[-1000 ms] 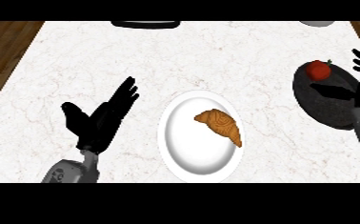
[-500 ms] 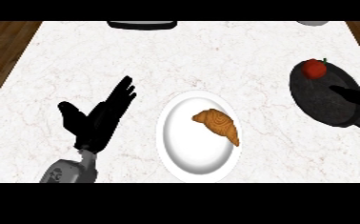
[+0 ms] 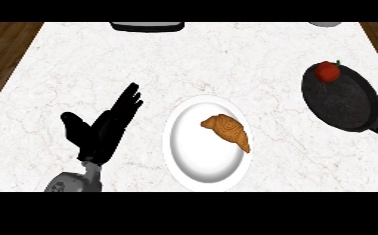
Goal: Pick the bell pepper from the plate and place it in the pan
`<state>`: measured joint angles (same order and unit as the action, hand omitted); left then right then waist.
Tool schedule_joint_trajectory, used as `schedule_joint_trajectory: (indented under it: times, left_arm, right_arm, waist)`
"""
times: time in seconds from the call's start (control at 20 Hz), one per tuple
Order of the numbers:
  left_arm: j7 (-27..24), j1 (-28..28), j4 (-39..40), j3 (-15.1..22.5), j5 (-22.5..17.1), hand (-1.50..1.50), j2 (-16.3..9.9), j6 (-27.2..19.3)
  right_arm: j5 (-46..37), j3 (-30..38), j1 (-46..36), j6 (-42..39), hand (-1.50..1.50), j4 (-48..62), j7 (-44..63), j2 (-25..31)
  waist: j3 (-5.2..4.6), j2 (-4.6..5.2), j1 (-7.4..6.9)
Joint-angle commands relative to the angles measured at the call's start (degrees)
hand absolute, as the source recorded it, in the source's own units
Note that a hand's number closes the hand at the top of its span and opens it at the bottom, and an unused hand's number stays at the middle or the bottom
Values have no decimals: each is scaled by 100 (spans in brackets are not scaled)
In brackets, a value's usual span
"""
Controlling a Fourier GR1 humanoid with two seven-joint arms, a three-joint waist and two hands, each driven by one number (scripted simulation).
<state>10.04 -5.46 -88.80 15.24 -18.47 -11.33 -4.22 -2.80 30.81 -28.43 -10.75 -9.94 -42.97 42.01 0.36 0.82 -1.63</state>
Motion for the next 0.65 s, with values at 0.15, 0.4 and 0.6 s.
schedule_joint_trajectory:
  times: [0.15,0.4,0.6]
  left_arm:
    - [-376,-138,617,-233,-53,0,63,323]
    - [184,-1,-42,-257,21,0,5,45]
    - [261,81,-143,-252,100,0,-3,108]
  right_arm:
    - [4,-14,485,-972,-150,96,-554,365]
    - [4,-49,868,-1328,-150,58,-903,488]
    - [12,-97,945,-1315,-150,-34,-962,472]
  waist:
    - [-9,-7,69]
    - [-7,-40,59]
    - [-16,-53,90]
